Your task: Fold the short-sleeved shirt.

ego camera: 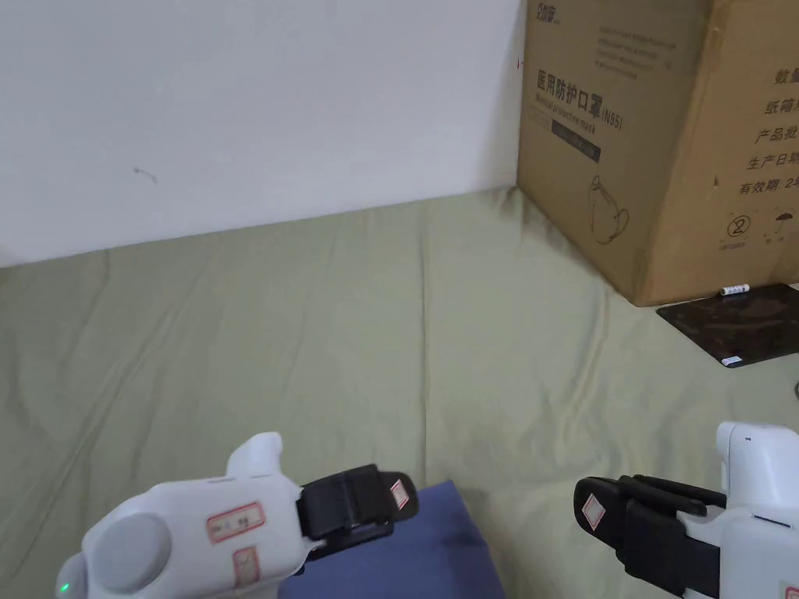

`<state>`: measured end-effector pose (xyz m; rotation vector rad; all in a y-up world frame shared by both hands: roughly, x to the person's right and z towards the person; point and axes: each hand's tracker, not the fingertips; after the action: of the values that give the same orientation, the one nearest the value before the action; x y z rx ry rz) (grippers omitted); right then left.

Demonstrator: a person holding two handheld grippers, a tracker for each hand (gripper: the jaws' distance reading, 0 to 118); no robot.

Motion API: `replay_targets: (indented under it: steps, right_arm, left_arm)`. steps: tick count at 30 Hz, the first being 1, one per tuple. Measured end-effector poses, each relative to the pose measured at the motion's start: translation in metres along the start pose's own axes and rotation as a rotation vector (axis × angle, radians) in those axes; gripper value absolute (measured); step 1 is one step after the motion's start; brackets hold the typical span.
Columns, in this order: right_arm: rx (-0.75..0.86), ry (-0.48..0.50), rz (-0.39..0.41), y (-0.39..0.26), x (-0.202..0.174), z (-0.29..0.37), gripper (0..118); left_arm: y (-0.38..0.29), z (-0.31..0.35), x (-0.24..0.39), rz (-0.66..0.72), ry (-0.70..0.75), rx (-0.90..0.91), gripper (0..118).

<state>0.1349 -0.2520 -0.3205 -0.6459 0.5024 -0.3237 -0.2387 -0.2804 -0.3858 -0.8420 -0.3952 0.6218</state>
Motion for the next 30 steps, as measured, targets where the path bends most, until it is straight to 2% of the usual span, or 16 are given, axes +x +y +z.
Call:
replay_targets:
  steps: [1, 2, 3, 4, 10, 17, 20, 25, 28, 30]
  right_arm:
    - [0.002, -0.003, 0.005, 0.000, 0.002, 0.000, 1]
    - [0.004, -0.008, 0.012, 0.000, 0.003, 0.000, 1]
    - [0.008, -0.016, 0.019, 0.000, 0.004, 0.000, 1]
    - [0.018, -0.024, 0.026, 0.000, 0.005, 0.001, 1]
    - [0.055, -0.033, 0.015, 0.006, 0.016, 0.001, 1]
    - [0.045, -0.062, -0.011, 0.009, 0.029, -0.002, 1]
    - [0.029, -0.077, -0.014, 0.008, 0.033, -0.004, 1]
    - [0.011, -0.080, -0.031, 0.005, 0.035, -0.012, 1]
    - [0.012, -0.065, -0.033, 0.009, 0.027, -0.013, 1]
    - [0.049, -0.060, -0.001, 0.015, 0.020, -0.015, 1]
  left_arm:
    - [-0.003, 0.005, 0.002, -0.039, 0.007, 0.024, 81]
    - [-0.005, 0.006, 0.006, -0.064, 0.023, 0.028, 49]
    - [-0.008, 0.004, 0.007, -0.089, 0.047, 0.020, 10]
    - [-0.012, -0.001, 0.011, -0.108, 0.085, 0.010, 5]
    - [-0.023, -0.070, 0.017, -0.134, 0.051, -0.125, 4]
    - [-0.043, -0.166, -0.011, -0.036, 0.097, -0.314, 2]
    - [-0.044, -0.171, -0.020, 0.067, 0.039, -0.259, 1]
    - [-0.039, -0.143, -0.004, 0.021, -0.015, -0.202, 1]
    - [-0.025, -0.081, 0.005, -0.006, -0.058, 0.022, 1]
    - [-0.021, -0.028, 0.012, -0.067, -0.033, 0.234, 1]
